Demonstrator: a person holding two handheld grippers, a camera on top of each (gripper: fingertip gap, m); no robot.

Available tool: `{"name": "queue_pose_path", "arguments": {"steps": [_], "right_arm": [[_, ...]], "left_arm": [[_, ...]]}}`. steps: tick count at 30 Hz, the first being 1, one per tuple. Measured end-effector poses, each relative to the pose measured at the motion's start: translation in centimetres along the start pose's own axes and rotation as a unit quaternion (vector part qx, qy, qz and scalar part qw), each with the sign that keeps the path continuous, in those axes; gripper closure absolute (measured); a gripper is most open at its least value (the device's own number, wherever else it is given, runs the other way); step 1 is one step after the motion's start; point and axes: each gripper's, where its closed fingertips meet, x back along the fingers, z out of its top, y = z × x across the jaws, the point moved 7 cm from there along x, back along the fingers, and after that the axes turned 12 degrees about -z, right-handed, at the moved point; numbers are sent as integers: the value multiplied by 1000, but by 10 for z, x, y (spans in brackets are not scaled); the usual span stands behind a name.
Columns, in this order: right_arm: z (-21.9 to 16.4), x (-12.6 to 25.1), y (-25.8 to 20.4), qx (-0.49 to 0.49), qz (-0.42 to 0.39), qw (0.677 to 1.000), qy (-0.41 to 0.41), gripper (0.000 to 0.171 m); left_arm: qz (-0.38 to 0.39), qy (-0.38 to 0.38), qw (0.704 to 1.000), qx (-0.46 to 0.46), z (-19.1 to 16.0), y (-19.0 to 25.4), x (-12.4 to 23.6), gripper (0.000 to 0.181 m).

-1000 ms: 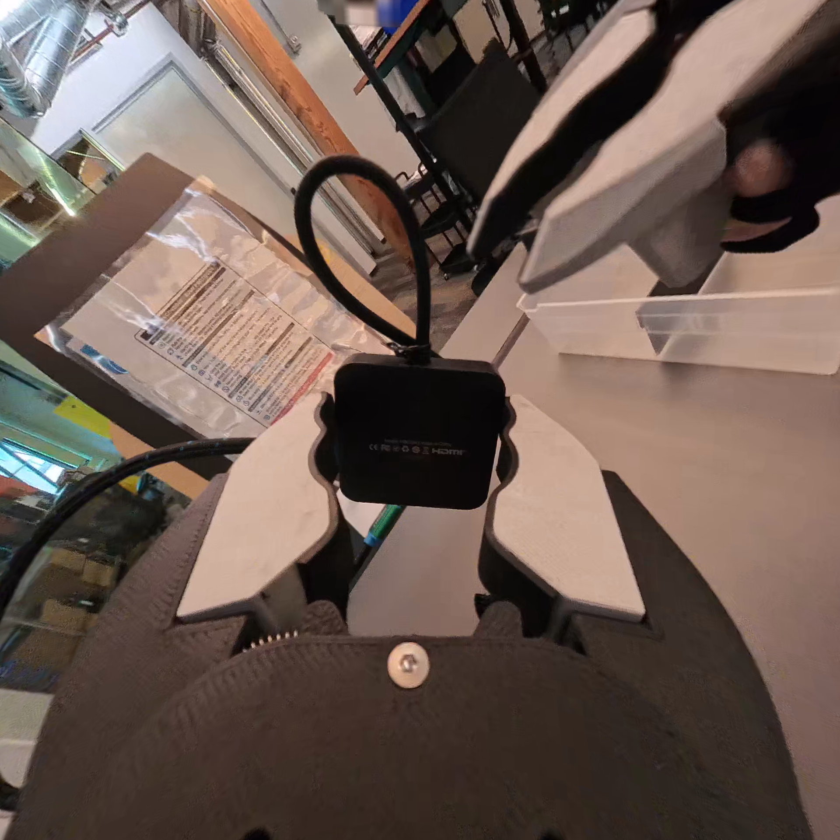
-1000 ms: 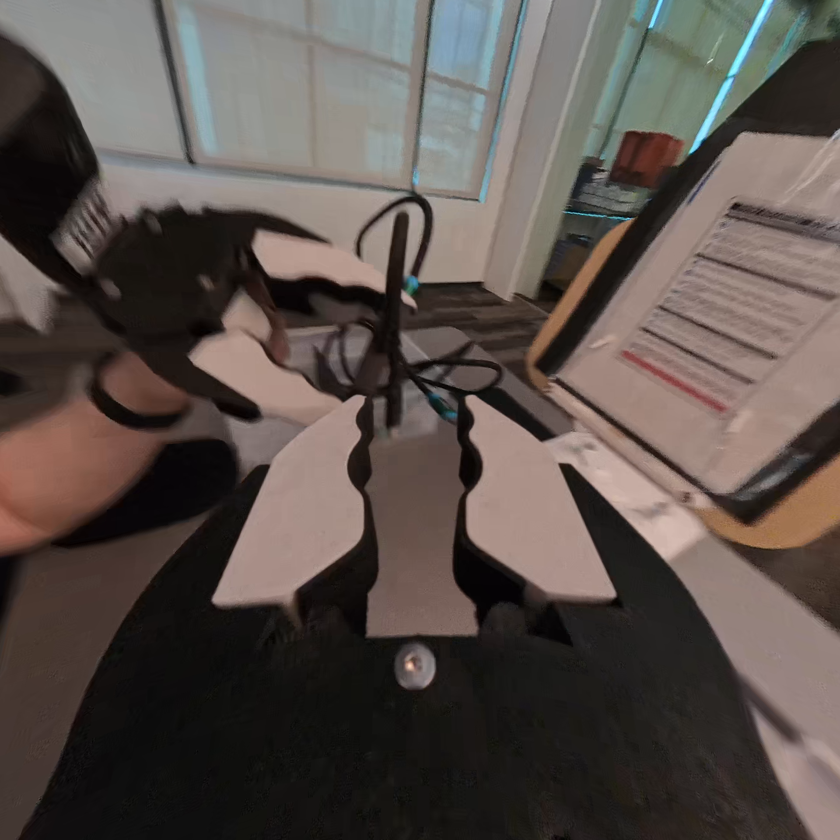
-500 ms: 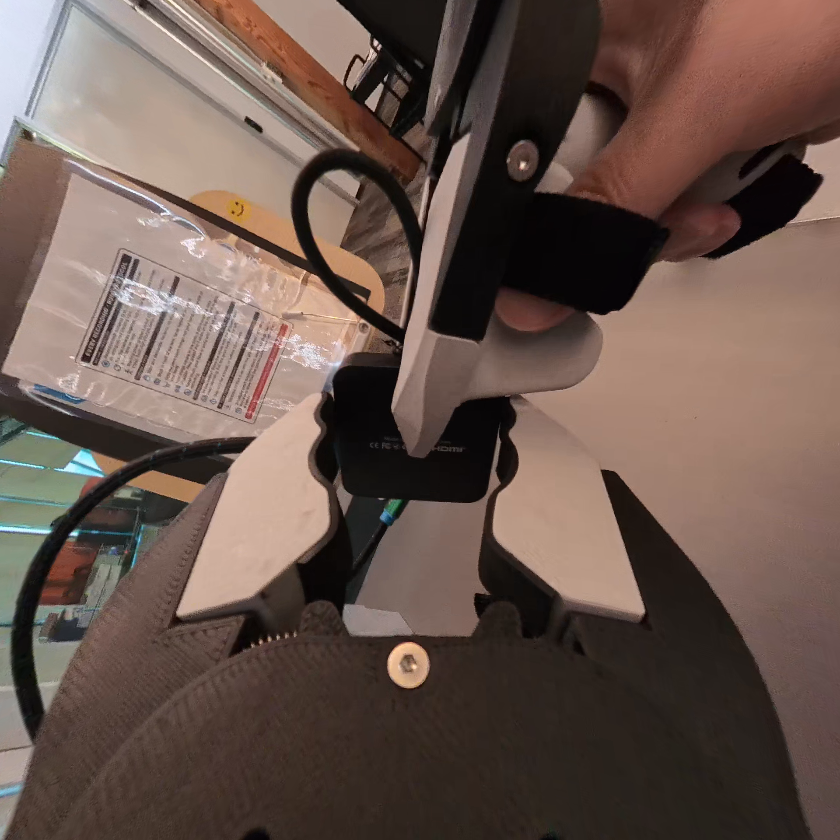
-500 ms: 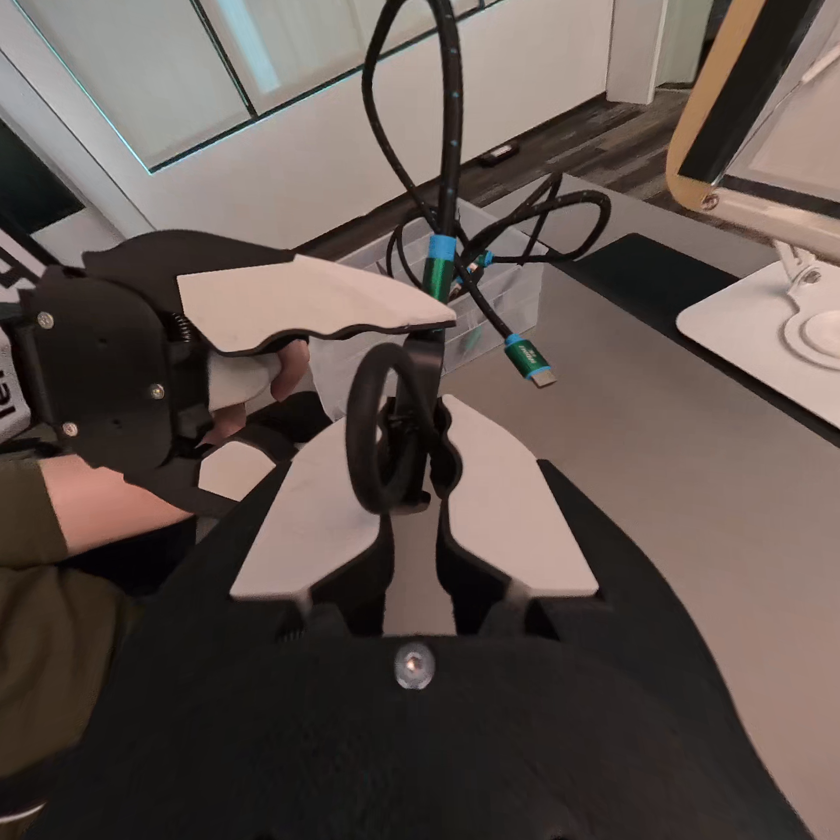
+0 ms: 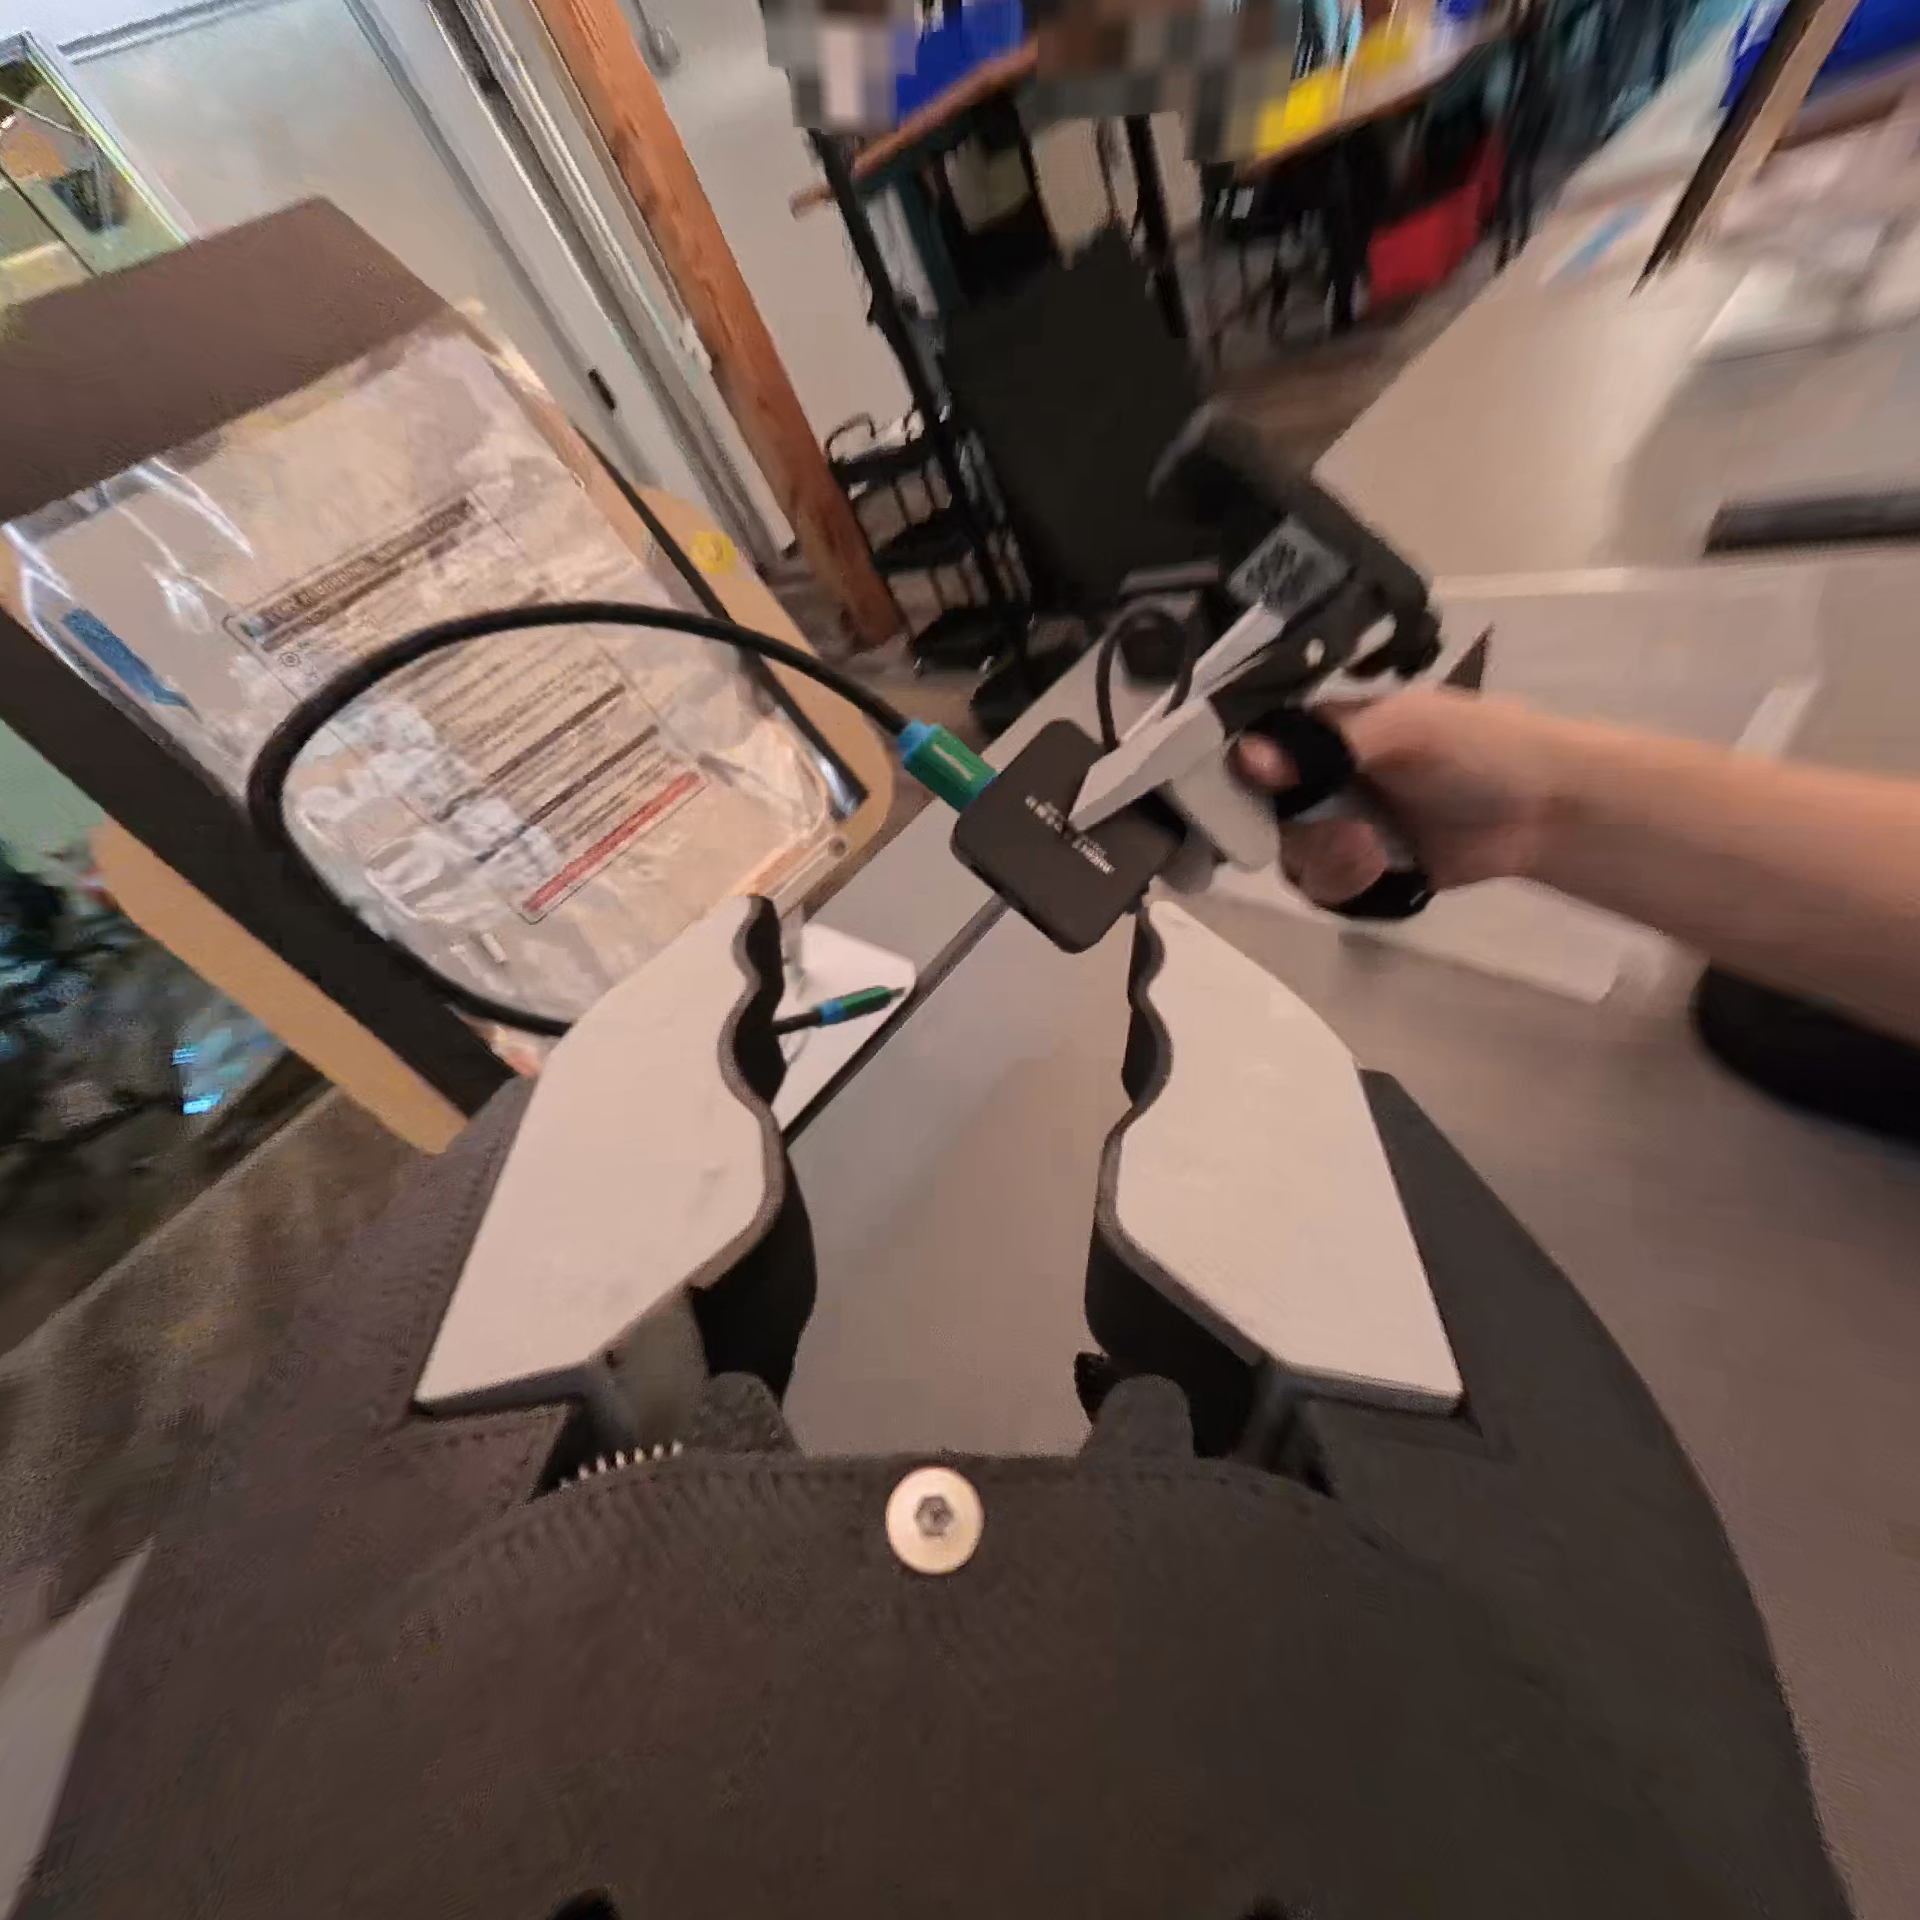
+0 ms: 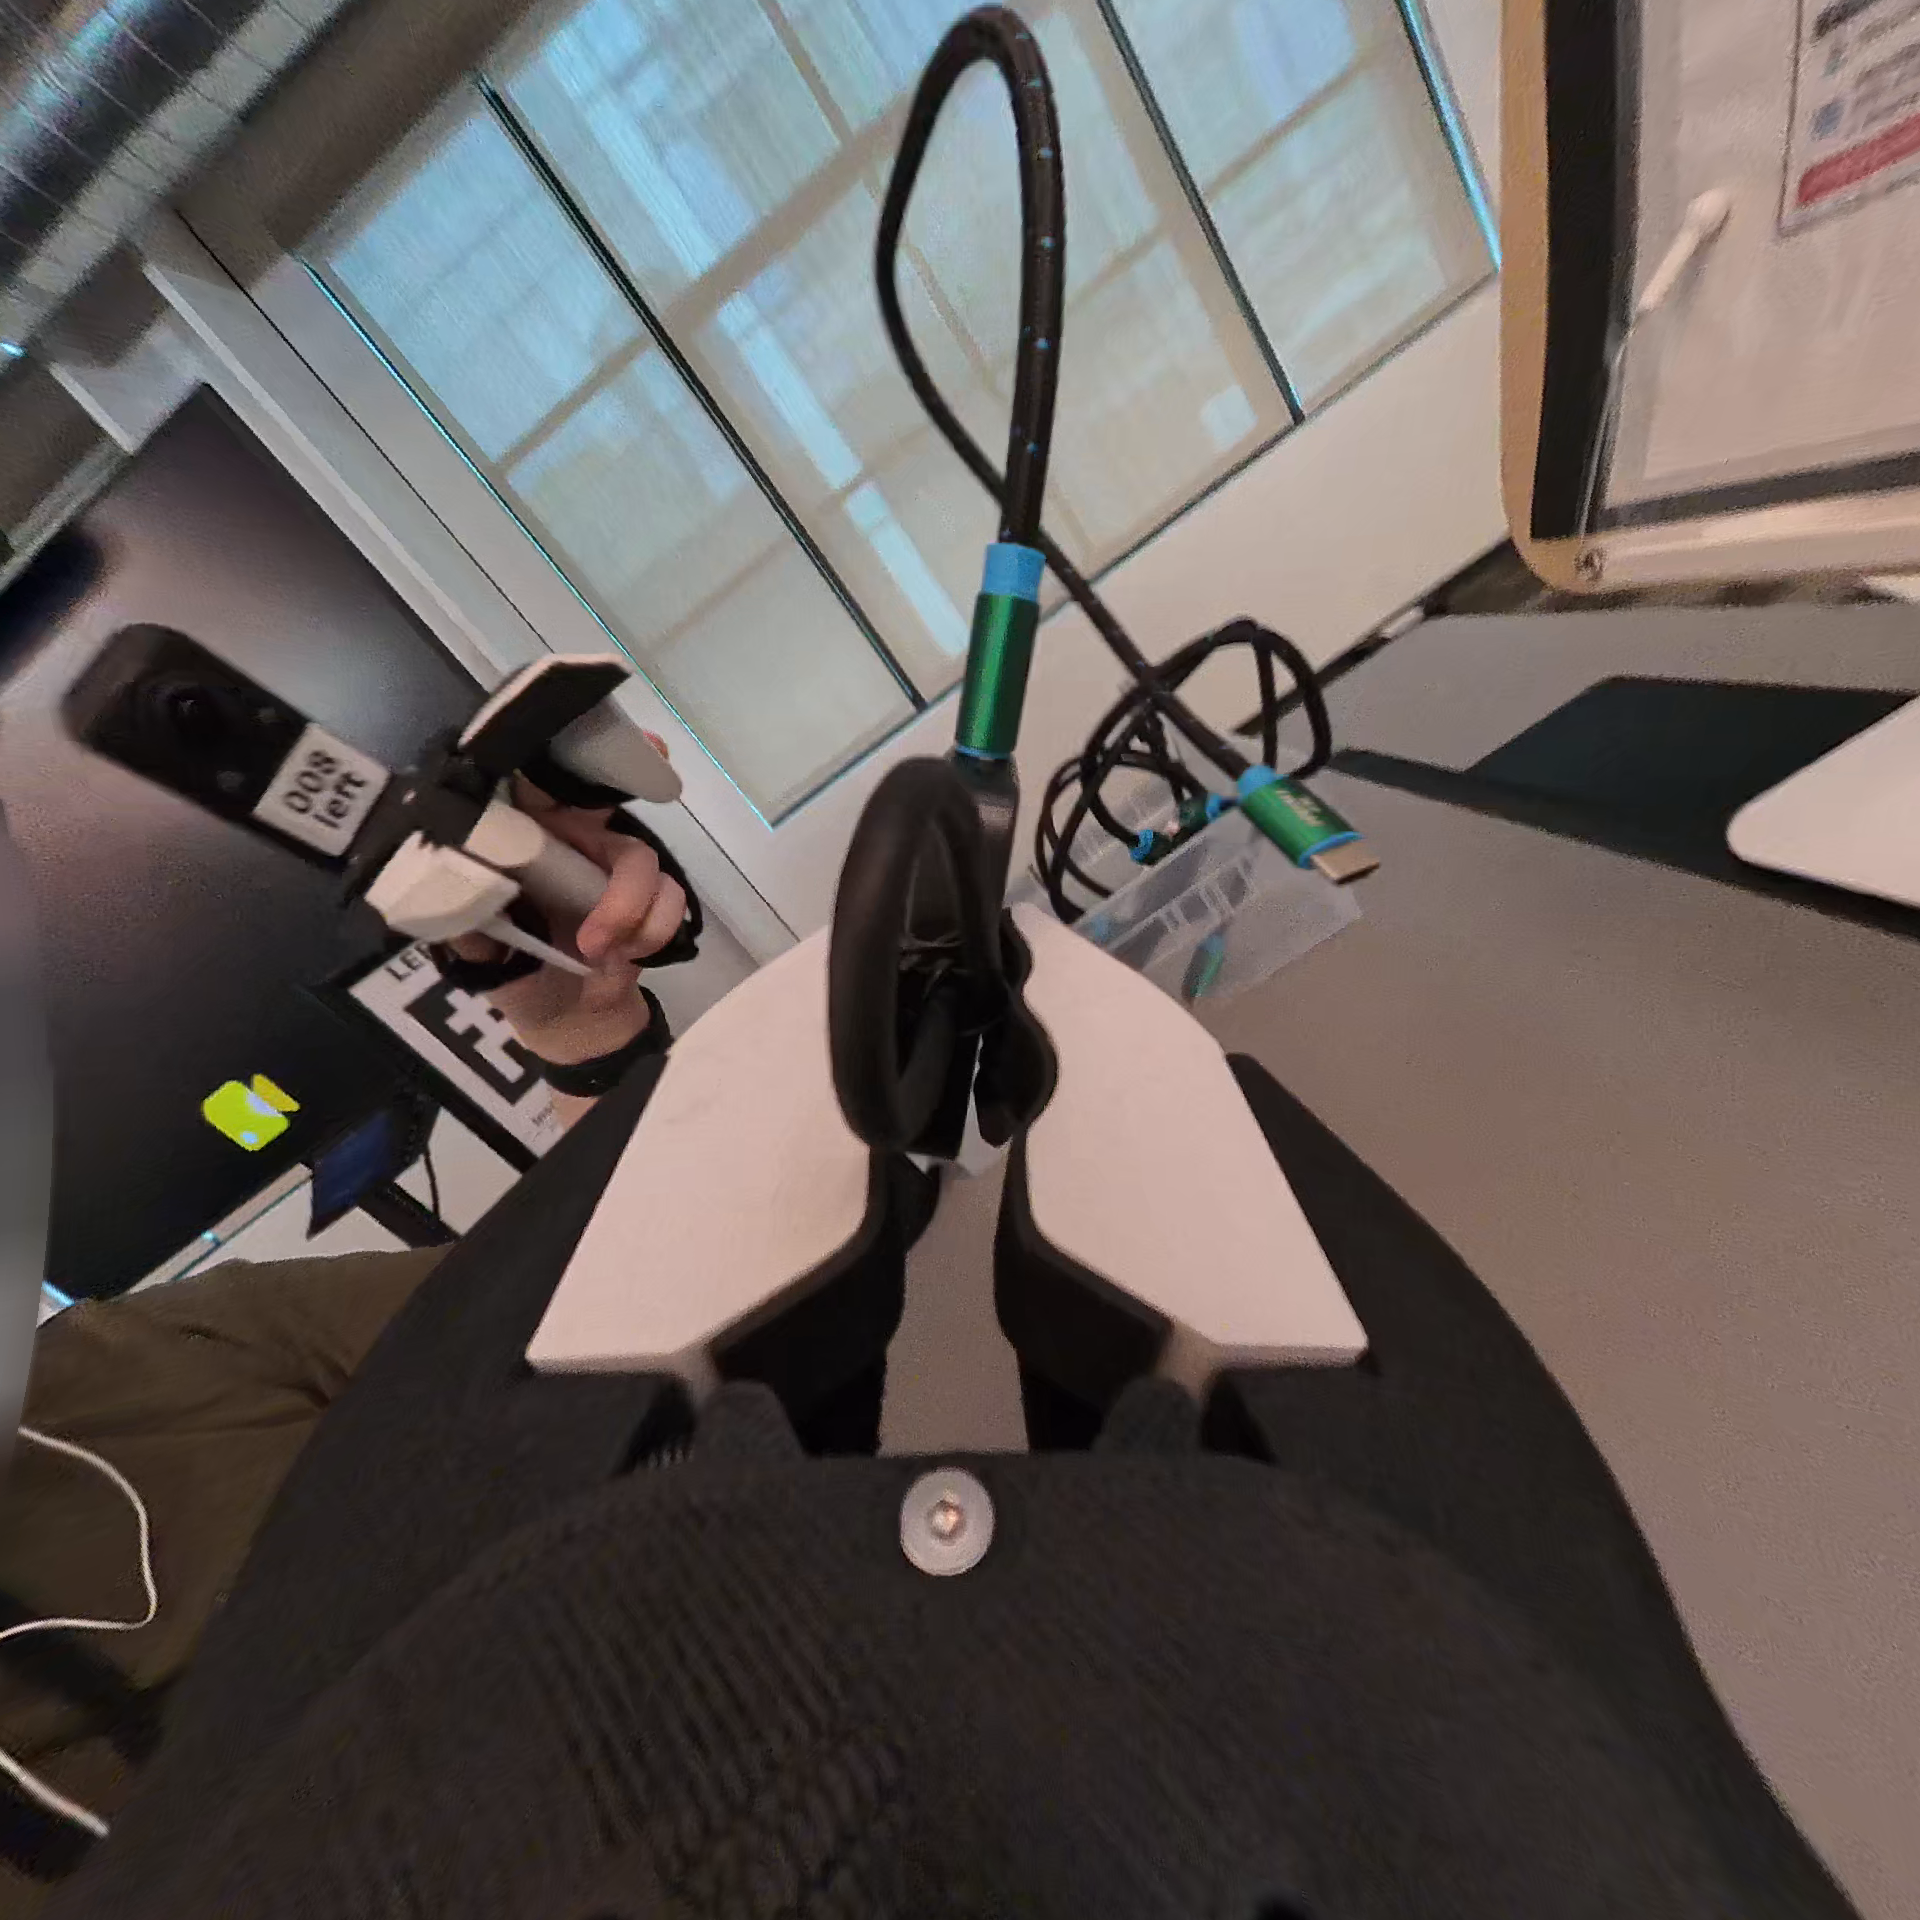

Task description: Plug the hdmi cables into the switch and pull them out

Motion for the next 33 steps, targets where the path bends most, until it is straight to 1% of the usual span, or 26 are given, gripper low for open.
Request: {"name": "queue_pose_path", "arguments": {"steps": [3, 5, 7, 10, 14, 16, 21, 24, 29, 33], "right_arm": [[7, 5, -9, 46, 29, 997, 47, 155], [9, 7, -24, 98, 51, 991, 77, 155], [10, 8, -42, 148, 74, 982, 94, 155], [5, 8, -70, 228, 110, 961, 109, 154], [-3, 7, -100, 294, 155, 936, 116, 154], [-8, 6, -112, 326, 175, 922, 118, 156], [-15, 7, -127, 355, 212, 902, 125, 155], [-16, 6, -128, 347, 224, 901, 131, 155], [-17, 1, -122, 326, 220, 909, 137, 155], [-12, 3, -111, 303, 216, 916, 147, 155]], "left_arm": [[-57, 70, 993, 70, 6, -3, 13, 120], [-117, 99, 982, 113, 6, 1, 10, 120], [-160, 105, 971, 140, 4, 5, 0, 120], [-191, 110, 964, 150, -2, 10, -19, 115], [-269, 134, 942, 148, 2, 28, -29, 108], [-271, 150, 943, 126, 6, 34, -27, 110], [-254, 175, 949, 63, 14, 44, -20, 128], [-234, 169, 957, 31, 13, 47, -21, 136], [-221, 165, 961, 20, 12, 45, -21, 136], [-232, 169, 958, 13, 14, 43, -13, 135]]}}
